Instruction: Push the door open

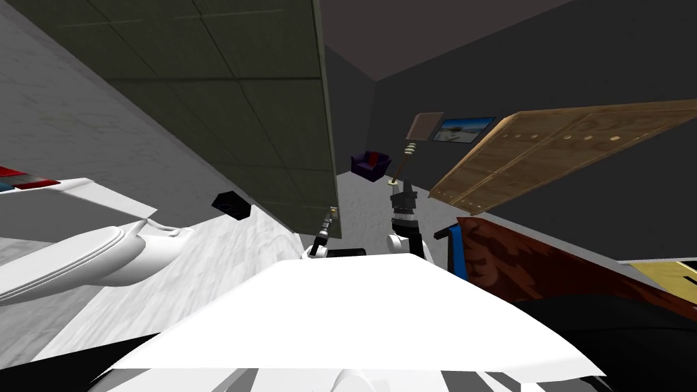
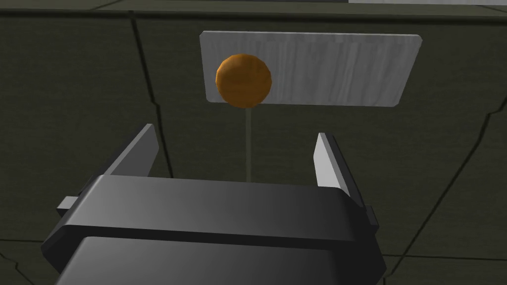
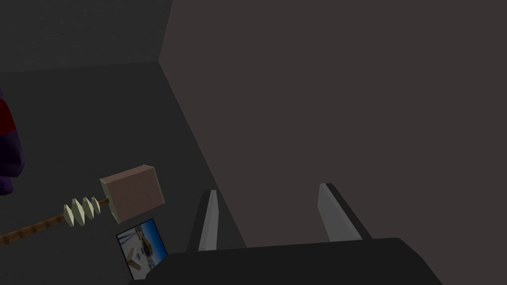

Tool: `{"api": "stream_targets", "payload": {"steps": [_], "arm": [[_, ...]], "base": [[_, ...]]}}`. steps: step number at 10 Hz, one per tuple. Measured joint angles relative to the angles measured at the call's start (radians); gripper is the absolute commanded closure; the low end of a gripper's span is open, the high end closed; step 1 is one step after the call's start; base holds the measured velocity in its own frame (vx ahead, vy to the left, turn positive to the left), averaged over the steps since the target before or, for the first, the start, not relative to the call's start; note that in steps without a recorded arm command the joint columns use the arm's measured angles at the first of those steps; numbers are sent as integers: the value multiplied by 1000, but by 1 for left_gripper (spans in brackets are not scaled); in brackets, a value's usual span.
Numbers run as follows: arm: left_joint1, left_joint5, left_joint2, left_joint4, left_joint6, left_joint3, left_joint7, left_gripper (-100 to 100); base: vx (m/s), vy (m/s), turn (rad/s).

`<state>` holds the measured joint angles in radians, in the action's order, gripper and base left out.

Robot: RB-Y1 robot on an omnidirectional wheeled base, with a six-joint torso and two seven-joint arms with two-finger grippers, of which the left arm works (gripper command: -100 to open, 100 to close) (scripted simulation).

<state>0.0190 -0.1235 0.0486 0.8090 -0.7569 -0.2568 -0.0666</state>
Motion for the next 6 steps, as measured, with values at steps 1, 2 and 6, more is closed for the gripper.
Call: {"api": "stream_targets", "payload": {"steps": [1, 2, 6], "arm": [[2, -1, -3, -4, -3, 3, -1, -100], [2, -2, -7, -5, -6, 5, -2, -100], [6, -3, -14, -10, -11, 7, -2, 100]], "base": [[259, -63, -33], [239, -40, -9], [5, -1, -3]]}}
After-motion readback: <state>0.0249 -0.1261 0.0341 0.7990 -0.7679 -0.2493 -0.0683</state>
